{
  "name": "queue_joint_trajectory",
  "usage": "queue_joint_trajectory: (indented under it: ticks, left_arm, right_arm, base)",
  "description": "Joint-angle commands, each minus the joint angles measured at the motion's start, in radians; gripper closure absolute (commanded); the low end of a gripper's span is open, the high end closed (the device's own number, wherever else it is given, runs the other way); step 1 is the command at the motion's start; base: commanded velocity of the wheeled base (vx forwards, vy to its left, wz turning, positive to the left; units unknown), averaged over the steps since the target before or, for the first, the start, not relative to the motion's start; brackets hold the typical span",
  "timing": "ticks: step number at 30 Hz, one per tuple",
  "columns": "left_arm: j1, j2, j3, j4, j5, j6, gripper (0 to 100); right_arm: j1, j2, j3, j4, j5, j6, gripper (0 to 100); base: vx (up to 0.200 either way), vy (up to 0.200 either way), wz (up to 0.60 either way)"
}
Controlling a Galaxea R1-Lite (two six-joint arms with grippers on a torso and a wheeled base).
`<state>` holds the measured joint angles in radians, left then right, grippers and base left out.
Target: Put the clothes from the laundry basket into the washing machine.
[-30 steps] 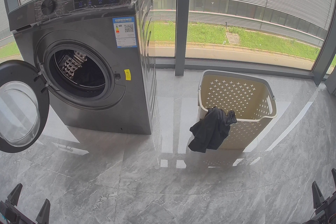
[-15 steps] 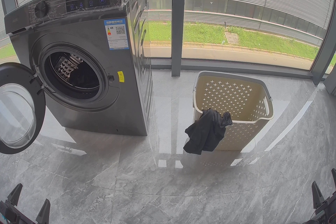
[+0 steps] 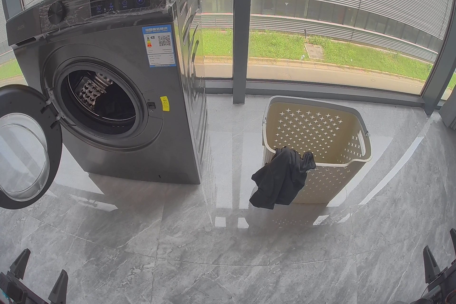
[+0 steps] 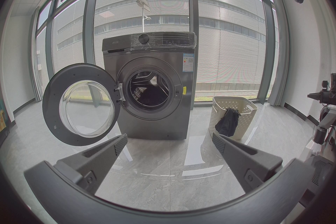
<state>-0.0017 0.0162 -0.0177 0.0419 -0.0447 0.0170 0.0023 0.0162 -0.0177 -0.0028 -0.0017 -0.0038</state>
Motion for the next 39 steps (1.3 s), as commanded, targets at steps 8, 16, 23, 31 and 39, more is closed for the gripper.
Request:
queue_joint_trajectory:
  ticks: [8, 16, 23, 31, 39]
  left_arm:
    - [0.0, -0.016, 0.016, 0.001, 0.002, 0.001, 0]
    - [0.0, -0.016, 0.016, 0.0, 0.0, 0.0, 0]
    - [0.0, -0.016, 0.016, 0.001, 0.002, 0.003, 0]
    - [0.0, -0.016, 0.018, 0.001, 0.002, 0.001, 0]
    - [0.0, -0.016, 0.018, 0.001, 0.0, 0.001, 0]
  right_arm:
    - [0.001, -0.016, 0.018, 0.0, 0.0, -0.001, 0]
    - [0.001, -0.016, 0.018, 0.0, 0.0, -0.001, 0]
    - [0.001, -0.016, 0.018, 0.001, 0.005, -0.007, 0]
    - [0.001, -0.016, 0.018, 0.0, 0.005, -0.005, 0]
    - [0.001, -0.016, 0.018, 0.0, 0.005, -0.005, 0]
  base:
    - [0.0, -0.1, 0.0]
    - [0.0, 0.0, 0.0]
    - [0.0, 0.0, -0.26]
    - [0.0, 0.0, -0.22]
    - [0.0, 0.0, 0.0]
